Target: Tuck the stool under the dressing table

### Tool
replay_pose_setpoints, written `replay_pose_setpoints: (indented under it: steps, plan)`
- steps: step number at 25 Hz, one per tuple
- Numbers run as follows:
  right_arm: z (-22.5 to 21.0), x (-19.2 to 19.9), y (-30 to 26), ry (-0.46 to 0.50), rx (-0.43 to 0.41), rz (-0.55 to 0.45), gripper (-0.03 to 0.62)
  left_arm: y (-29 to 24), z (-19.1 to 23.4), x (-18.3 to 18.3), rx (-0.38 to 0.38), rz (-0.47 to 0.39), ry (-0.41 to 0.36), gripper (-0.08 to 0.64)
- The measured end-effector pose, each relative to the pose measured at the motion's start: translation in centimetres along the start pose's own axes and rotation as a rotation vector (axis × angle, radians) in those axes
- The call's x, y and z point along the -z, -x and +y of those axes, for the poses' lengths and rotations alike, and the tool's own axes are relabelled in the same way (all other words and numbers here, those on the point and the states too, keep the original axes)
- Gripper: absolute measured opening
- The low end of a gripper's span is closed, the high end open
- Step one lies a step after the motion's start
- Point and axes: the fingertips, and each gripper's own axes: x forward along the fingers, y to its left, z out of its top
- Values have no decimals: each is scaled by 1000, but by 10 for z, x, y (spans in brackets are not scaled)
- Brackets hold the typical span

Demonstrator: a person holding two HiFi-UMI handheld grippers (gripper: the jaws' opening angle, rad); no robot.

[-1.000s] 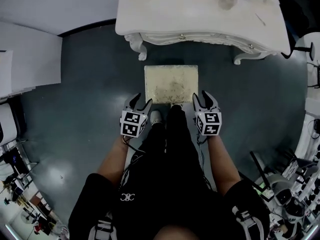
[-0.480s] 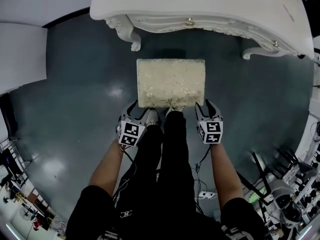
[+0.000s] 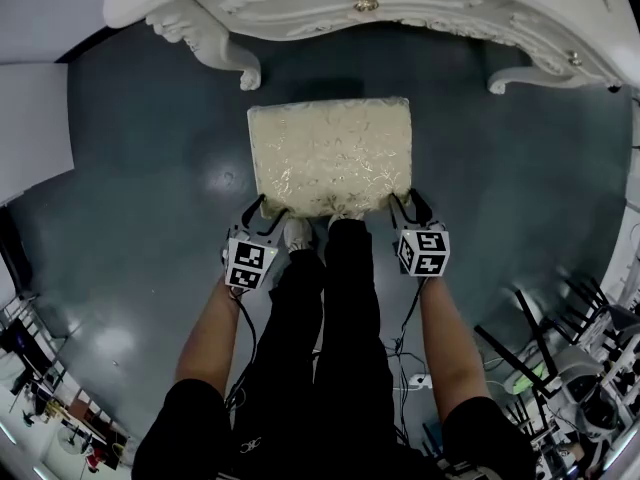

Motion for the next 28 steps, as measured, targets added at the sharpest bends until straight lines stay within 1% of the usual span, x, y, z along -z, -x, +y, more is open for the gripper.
replay_pose_setpoints:
  steps: [3, 8, 11, 14, 17, 20, 22, 25, 26, 28]
  plan:
    - [-1, 4, -3, -35, -31, -15, 215, -1, -3, 3, 14, -3, 4, 244]
    - [-4, 3, 0, -28, 5, -29, 213, -4, -5, 2, 43, 29, 23, 245]
    - [-5, 0, 0, -32, 12, -39, 213, -4, -3, -2, 30, 31, 24, 244]
    - [-9, -1, -3, -46, 16, -51, 213, -10, -3, -5, 14, 53, 22, 244]
    - [-13, 0, -4, -41, 21, -37, 213, -14, -6, -7, 14, 72, 24, 244]
    - [-18, -3, -4, -25, 39, -27, 213, -17, -6, -9, 15, 68, 20, 244]
    - [-27, -7, -5, -57, 77, -30, 213, -23, -7, -17, 21, 57, 17, 244]
    - [-53, -17, -9, -159, 134, -30, 212, -40, -11, -39, 34, 33, 8, 244]
    - [-63, -21, -10, -173, 146, -27, 211, -47, -13, -48, 37, 24, 4, 244]
    - [-80, -31, -12, -171, 153, -19, 210, -59, -17, -66, 41, 13, -4, 244]
